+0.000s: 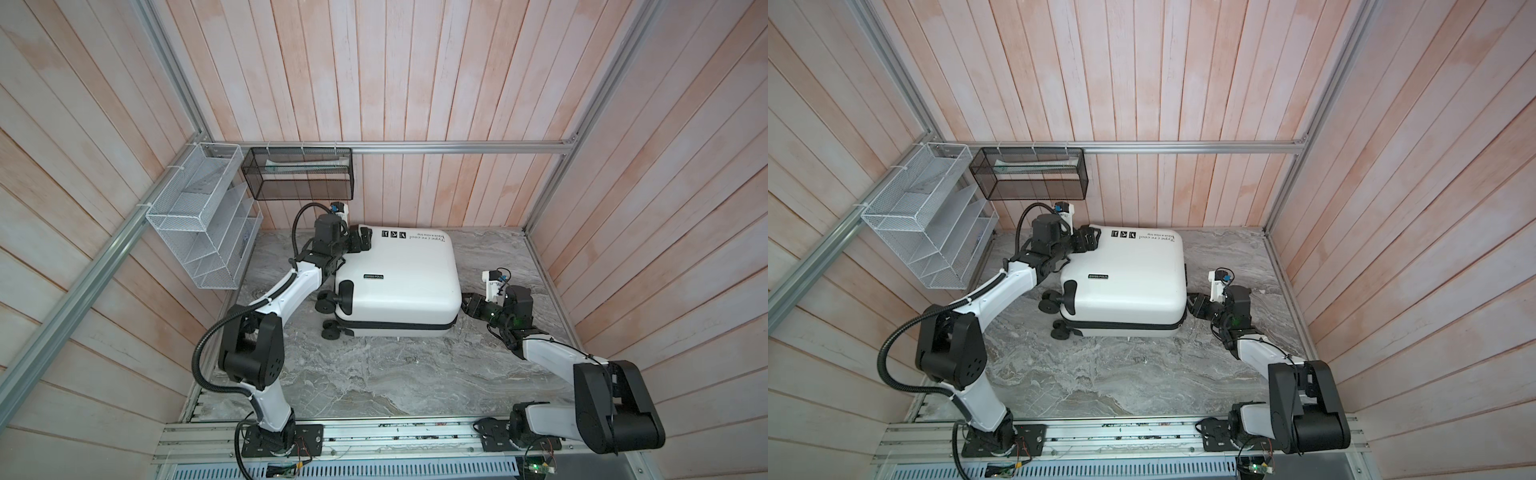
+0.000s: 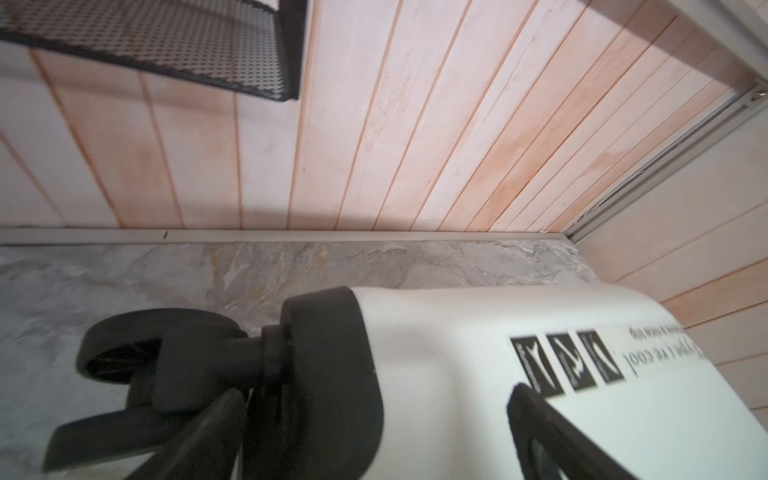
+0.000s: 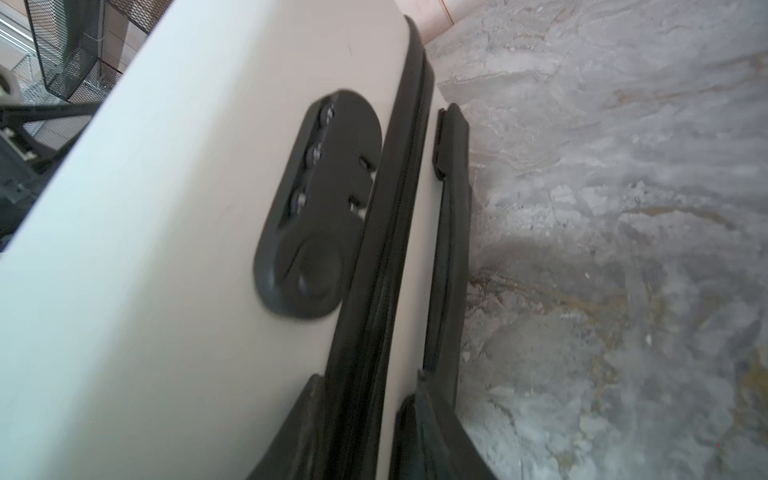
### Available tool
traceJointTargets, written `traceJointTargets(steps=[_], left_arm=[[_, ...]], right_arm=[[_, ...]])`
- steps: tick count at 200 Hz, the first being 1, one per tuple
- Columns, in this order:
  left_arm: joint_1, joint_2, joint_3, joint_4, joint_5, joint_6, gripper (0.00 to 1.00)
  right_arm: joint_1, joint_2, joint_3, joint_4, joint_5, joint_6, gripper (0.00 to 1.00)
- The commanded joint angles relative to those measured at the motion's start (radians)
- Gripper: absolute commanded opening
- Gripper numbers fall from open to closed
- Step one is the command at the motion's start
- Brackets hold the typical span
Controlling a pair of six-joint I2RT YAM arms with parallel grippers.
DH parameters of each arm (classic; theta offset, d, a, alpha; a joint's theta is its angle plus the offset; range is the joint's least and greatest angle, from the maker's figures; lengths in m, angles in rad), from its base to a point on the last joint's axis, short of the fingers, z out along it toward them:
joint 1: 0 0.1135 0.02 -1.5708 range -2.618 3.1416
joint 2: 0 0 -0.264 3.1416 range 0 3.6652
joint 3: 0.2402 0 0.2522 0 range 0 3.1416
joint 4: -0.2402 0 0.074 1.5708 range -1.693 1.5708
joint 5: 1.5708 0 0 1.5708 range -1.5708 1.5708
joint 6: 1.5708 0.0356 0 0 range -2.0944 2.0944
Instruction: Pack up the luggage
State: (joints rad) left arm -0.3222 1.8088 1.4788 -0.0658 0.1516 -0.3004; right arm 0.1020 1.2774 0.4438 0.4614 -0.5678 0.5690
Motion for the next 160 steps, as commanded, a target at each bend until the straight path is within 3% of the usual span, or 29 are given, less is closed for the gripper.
traceJointTargets(steps=[1,39,76,130,160], left_arm=[[-0.066,0.014,0.138,-0.034,0.194,0.03,1.0],[-0.019,-0.067,0.167,-0.093,0.133,0.034,1.0],[-0.009,-0.276,-0.011,-0.13,0.111,-0.001,1.0],[-0.021,-0.655,-0.413,-0.18,0.15,-0.128,1.0],[-0.074,-0.815,-0.588,-0.23,0.178,-0.171,1.0]], right_arm=[[-0.048,-0.068,-0.037,-0.075,-0.044,0.03,0.38],[-0.126,-0.118,-0.031,-0.073,0.138,0.111,0.41],[-0.155,-0.004,0.091,-0.044,0.229,0.127,0.42],[-0.185,0.345,0.392,0.037,0.099,0.13,0.42],[-0.186,0.515,0.554,0.089,0.017,0.157,0.42]])
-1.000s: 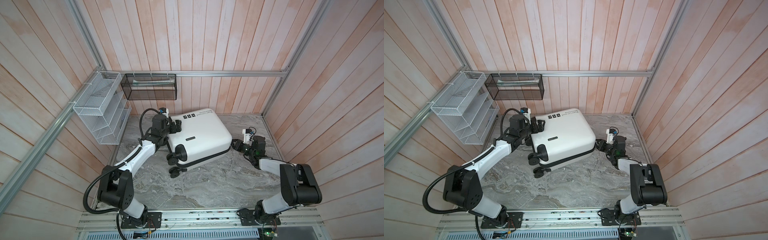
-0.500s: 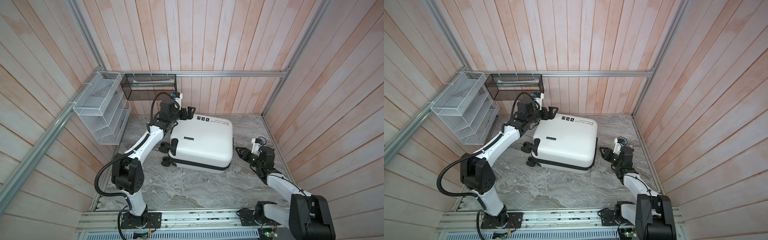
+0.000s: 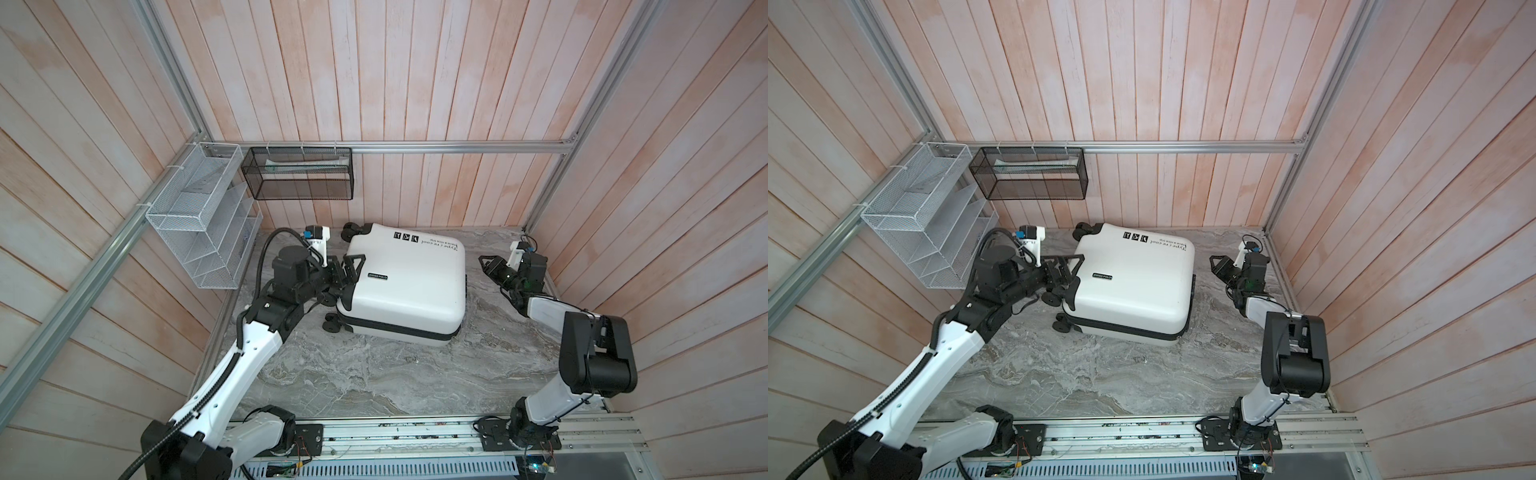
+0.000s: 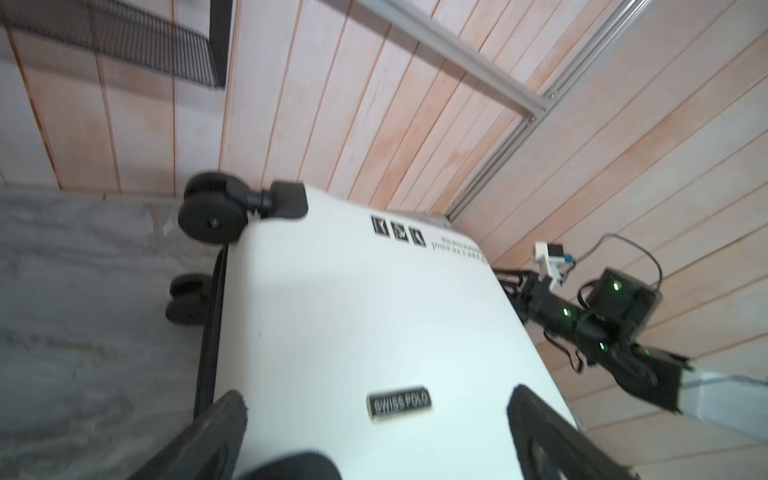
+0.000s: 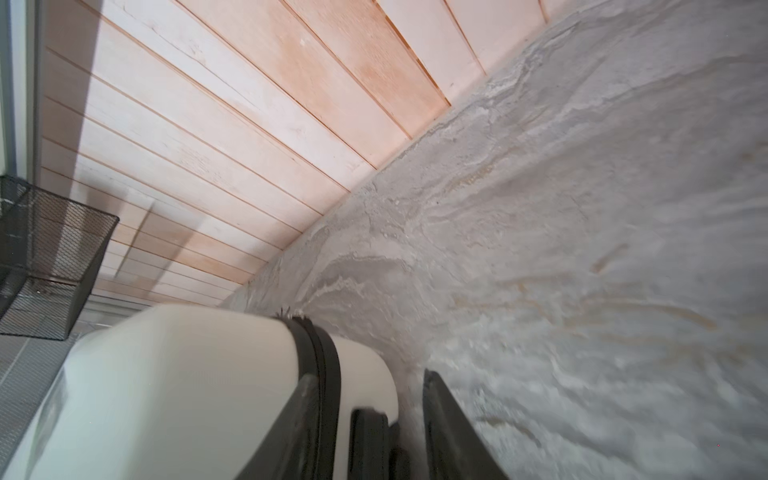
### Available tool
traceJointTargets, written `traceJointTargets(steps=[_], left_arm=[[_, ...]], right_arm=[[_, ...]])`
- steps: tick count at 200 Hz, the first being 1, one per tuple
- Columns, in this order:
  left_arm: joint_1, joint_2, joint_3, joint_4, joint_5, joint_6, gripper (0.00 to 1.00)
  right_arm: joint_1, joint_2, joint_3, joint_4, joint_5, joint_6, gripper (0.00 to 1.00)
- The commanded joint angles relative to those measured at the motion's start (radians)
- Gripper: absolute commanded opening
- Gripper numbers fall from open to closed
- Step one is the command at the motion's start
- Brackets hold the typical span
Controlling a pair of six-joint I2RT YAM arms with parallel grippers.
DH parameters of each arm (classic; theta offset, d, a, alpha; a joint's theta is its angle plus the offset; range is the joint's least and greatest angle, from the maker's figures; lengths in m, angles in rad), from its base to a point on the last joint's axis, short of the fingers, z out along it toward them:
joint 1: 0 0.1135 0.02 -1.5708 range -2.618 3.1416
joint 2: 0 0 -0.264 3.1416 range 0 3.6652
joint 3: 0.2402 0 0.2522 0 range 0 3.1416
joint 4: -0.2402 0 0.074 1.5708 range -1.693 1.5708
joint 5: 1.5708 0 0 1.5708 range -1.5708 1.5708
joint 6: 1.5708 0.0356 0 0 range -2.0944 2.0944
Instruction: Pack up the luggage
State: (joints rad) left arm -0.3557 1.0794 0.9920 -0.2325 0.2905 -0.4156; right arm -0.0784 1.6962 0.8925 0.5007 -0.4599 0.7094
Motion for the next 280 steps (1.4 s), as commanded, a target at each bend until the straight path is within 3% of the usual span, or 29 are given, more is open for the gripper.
traceJointTargets(steps=[1,51,91,129,204,280], left_arm=[[-0.044,-0.091,-0.107,-0.063,0.039,-0.056,1.0],[-0.201,-0.235,-0.372,0.05,-0.032,-0.132,1.0],[-0.21,-0.195,-0.456,0.21,-0.031,-0.143,1.0],[-0.214,-0.192,-0.487,0.273,-0.048,-0.139,1.0],[-0.212,-0.109,-0.453,0.327,-0.081,-0.101,1.0],[-0.127,0.076,-0.334,0.434,-0.022,-0.019,1.0]], right_arm=[[-0.006,0.103,0.113,0.05,-0.091,0.016,0.42],[0.003,0.393,0.456,0.038,-0.273,0.082,0.42],[0.049,0.583,0.723,-0.044,-0.4,0.088,0.41],[0.071,0.689,0.86,-0.107,-0.509,0.064,0.39],[0.082,0.6,0.71,-0.076,-0.686,-0.031,0.33],[0.084,0.387,0.308,0.138,-0.721,-0.002,0.29]])
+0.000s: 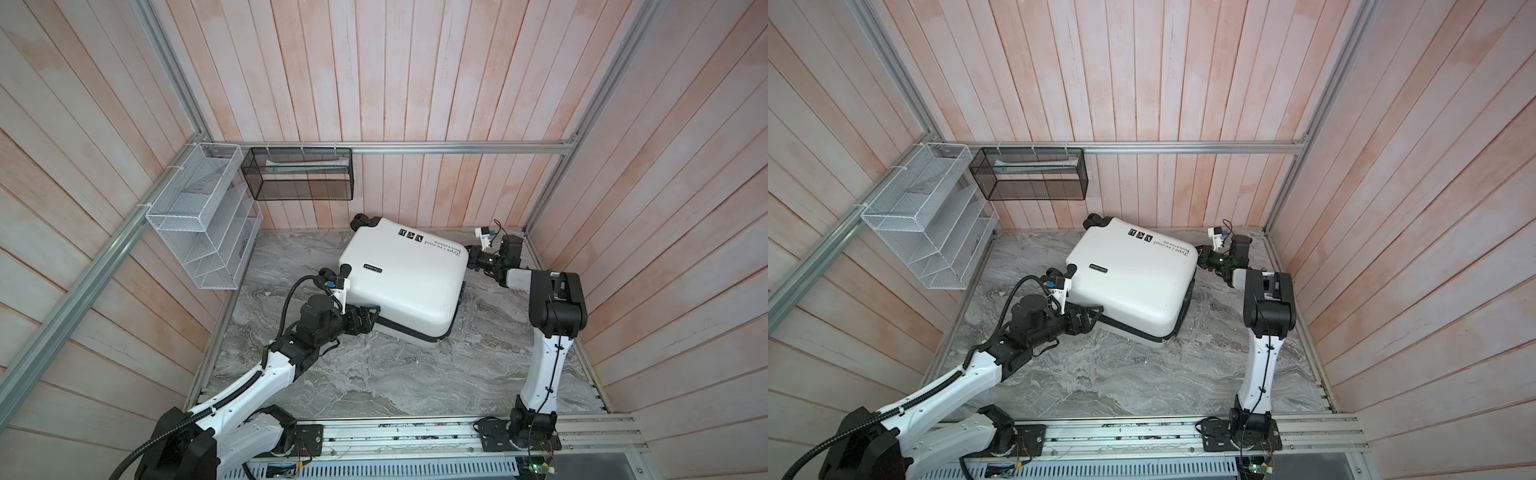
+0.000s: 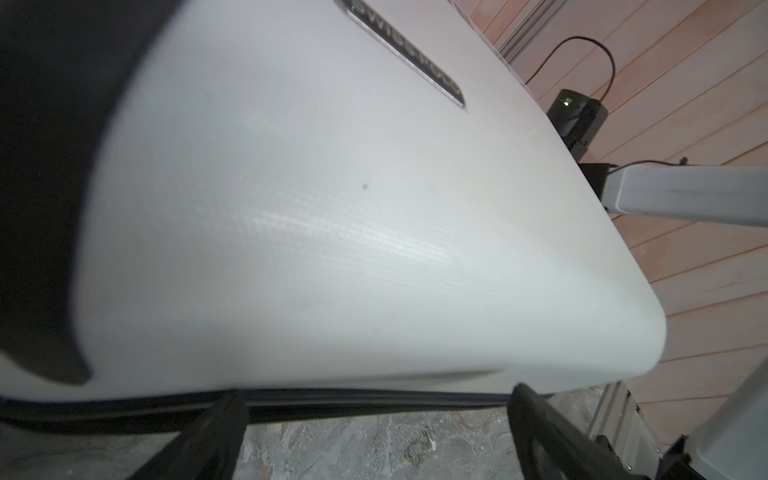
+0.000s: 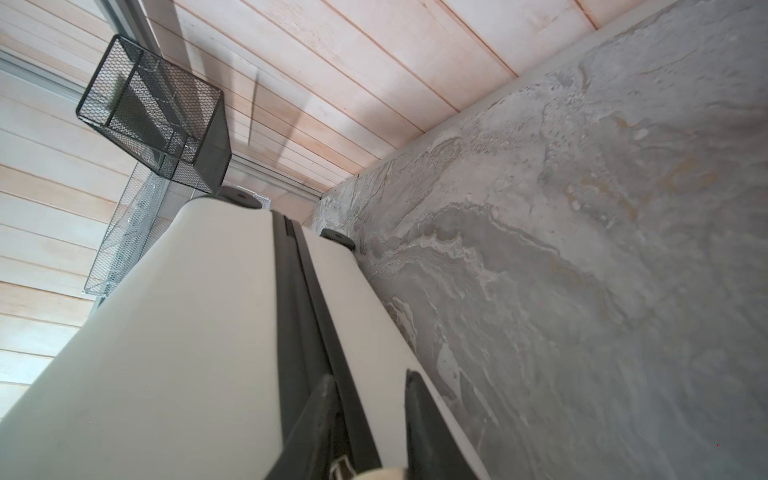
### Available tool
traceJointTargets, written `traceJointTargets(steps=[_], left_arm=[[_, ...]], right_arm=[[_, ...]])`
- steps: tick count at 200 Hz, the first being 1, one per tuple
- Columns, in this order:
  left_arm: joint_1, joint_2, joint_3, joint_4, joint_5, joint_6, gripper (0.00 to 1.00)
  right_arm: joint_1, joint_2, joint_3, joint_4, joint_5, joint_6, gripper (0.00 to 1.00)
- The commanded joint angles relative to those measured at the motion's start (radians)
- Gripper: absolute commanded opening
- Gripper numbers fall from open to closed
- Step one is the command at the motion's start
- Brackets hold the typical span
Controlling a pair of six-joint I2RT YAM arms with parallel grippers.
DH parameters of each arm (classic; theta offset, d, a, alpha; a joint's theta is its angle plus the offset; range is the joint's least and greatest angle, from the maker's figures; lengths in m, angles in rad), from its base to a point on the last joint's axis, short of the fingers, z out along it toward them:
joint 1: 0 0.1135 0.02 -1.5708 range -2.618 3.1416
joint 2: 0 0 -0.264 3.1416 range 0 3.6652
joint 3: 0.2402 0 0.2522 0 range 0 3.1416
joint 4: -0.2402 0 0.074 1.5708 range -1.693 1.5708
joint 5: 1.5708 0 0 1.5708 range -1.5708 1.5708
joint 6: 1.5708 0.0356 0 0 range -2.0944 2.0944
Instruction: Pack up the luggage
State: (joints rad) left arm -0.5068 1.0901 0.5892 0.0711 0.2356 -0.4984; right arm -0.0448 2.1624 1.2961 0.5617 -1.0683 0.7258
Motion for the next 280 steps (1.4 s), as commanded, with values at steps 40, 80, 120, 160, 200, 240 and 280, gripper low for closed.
traceJointTargets(steps=[40,80,120,160,200,240,280], left_arm=[[0.062,0.173,0.149,0.175,0.088,0.122,1.0],[0.075,0.249,0.203,0.207,0.145,0.154,1.0],[0.076,0.257,0.196,0.212,0.177,0.162,1.0],[0.094,0.156,0.157,0.15,0.139,0.202,1.0],[0.244,0.076,0.117,0.177,0.105,0.152,1.0],[0.323,0.139,0.175,0.227,0.129,0.078,1.0],[0.323,0.235,0.233,0.234,0.209,0.062,1.0]], right_arm=[[0.085,-0.184,-0.241,0.058,-0.131,-0.091,0.26],[0.187,-0.288,-0.352,-0.038,-0.103,-0.205,0.24],[0.288,-0.415,-0.482,-0.022,-0.045,-0.221,0.22],[0.256,-0.589,-0.604,-0.095,0.023,-0.266,0.22],[0.143,-0.719,-0.654,-0.118,0.142,-0.21,0.25],[0.132,-0.736,-0.59,-0.17,0.274,-0.177,0.3],[0.132,-0.771,-0.579,-0.215,0.33,-0.185,0.31]])
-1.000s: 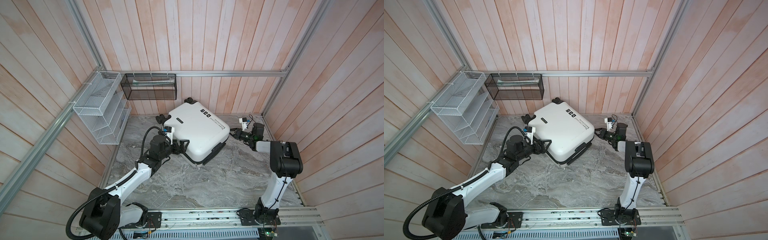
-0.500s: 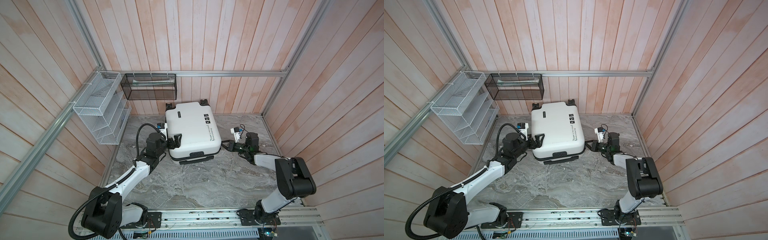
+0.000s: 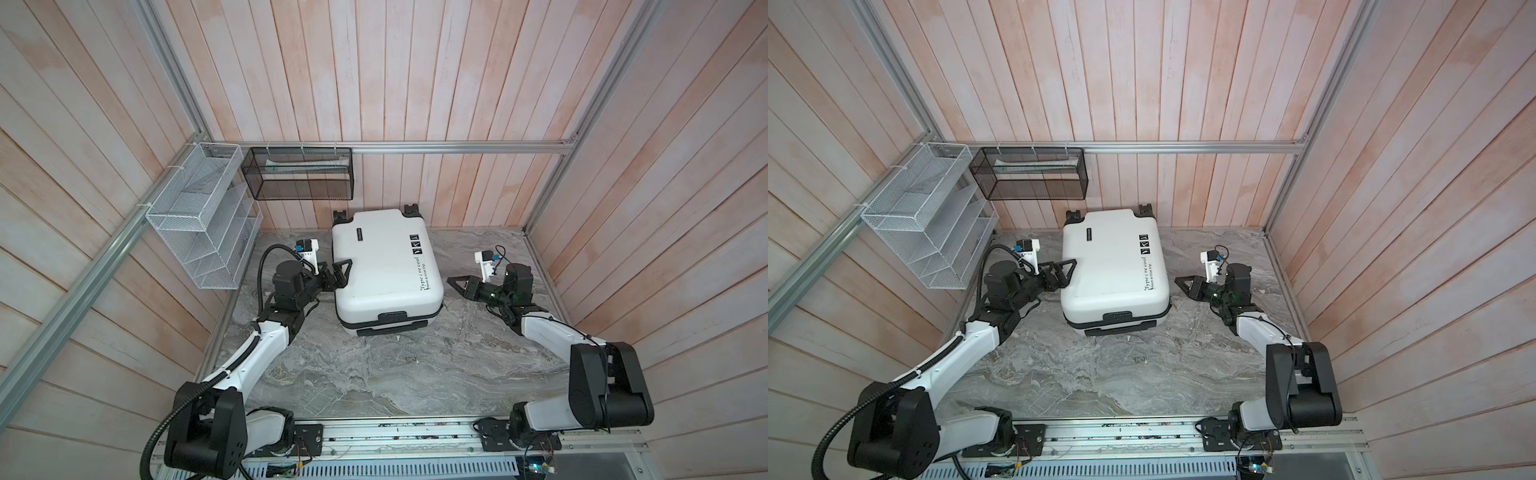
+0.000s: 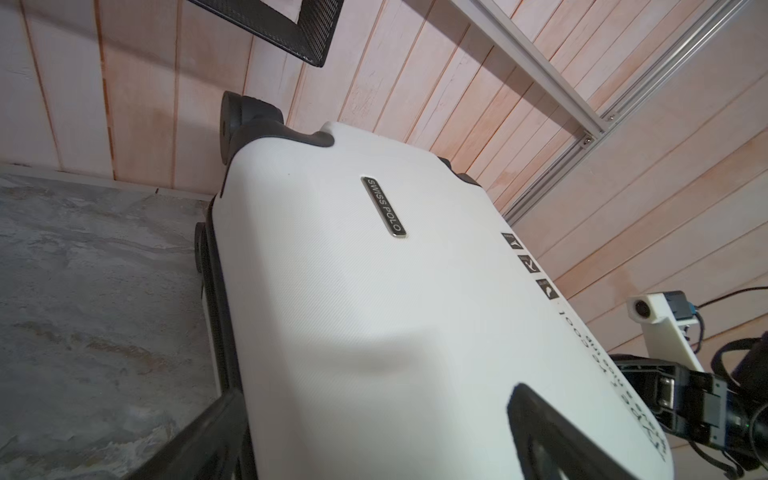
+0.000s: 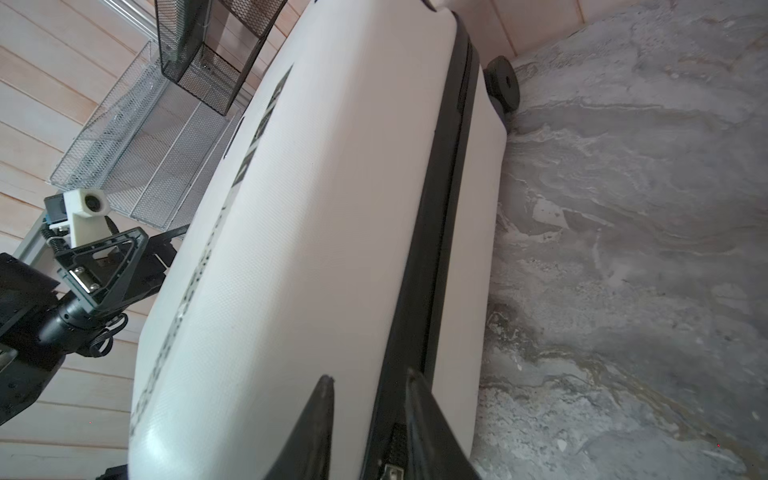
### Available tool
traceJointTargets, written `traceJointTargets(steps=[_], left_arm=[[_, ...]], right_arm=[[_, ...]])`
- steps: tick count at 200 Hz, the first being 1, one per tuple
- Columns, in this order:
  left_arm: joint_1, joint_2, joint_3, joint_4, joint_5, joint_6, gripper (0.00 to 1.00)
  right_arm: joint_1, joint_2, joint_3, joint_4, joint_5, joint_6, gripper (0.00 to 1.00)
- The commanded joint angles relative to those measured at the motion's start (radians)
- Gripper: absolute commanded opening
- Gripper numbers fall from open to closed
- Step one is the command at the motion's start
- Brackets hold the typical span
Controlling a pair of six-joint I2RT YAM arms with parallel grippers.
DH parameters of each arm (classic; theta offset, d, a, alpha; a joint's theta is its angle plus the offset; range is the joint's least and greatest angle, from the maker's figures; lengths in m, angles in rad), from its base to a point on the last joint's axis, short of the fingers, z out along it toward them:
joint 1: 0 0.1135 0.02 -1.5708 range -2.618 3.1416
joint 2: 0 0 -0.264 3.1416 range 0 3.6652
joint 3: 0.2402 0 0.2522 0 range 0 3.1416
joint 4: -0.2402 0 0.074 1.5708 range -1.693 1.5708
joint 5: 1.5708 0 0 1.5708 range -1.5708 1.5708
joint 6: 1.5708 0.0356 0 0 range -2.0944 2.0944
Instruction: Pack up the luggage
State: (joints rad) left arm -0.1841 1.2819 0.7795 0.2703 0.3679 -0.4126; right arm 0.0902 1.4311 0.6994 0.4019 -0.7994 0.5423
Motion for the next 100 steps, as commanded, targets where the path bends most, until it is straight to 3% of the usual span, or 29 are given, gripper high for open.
traceJointTargets(steps=[1,59,100], left_arm=[[0.0,0.045,0.043,0.035,0.079,-0.024,1.0],[-0.018,0.14,0.072,0.102,0.156,-0.064,1.0],[-0.05,0.239,0.149,0.116,0.172,-0.06,1.0]], right_arm=[[-0.003,-0.043,0.016,-0.057,0.063,-0.003,0.31],[-0.003,-0.228,-0.138,-0.135,0.206,-0.066,0.41],[-0.003,-0.329,-0.254,-0.123,0.216,-0.04,0.48]])
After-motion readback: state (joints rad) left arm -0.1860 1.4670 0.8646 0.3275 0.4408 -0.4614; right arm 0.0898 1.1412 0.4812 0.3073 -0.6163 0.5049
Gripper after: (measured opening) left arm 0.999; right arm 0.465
